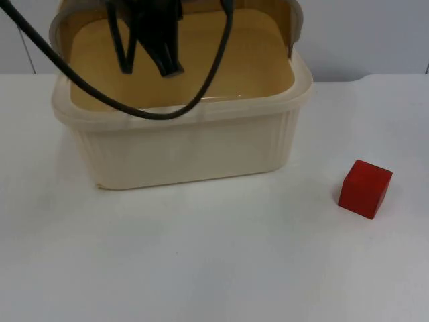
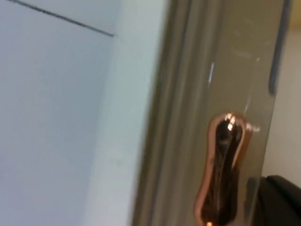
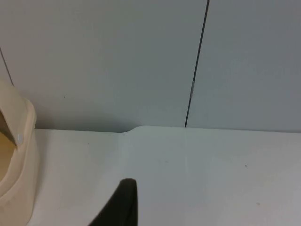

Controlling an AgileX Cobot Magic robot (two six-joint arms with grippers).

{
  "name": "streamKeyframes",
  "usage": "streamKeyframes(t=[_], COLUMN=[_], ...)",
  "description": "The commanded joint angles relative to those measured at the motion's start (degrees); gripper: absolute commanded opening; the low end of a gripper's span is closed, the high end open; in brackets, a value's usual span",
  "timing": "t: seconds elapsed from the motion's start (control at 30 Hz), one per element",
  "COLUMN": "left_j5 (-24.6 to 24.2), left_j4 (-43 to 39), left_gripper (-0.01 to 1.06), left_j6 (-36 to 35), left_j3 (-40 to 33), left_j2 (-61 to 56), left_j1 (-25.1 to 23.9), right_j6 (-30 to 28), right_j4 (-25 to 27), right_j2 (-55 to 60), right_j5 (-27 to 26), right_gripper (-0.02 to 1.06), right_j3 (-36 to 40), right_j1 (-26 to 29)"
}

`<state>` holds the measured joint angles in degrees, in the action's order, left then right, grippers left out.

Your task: Open the box lid with the left hand, place the block into the box with the right hand, then close the box lid with the left hand.

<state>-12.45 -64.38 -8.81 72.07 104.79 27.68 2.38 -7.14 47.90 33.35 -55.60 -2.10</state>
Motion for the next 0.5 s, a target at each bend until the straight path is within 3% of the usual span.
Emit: streamKeyframes(t=[0.0, 0.33, 0.47], left_j5=[1.4, 2.1, 2.4], left_j4=[-0.8, -4.0, -3.2], left_gripper=[0.0, 0.0, 0.0], left_j6=[-0.6, -0.7, -7.5], left_j3=[0.4, 3.2, 4.5], left_j2=[-0.2, -0.2, -0.4], left_j1=[-0.7, -1.8, -3.4], right_j6=[-0.4, -0.4, -0.4], right_j4=[-0.2, -0.2, -0.2], right_j2=[-0.2, -0.2, -0.2], right_j5=[-0.6, -0.5, 0.0], right_gripper=[1.05, 1.05, 1.05], right_j3=[-0.4, -0.4, -0.4], right_j1=[0.2, 0.2, 0.2])
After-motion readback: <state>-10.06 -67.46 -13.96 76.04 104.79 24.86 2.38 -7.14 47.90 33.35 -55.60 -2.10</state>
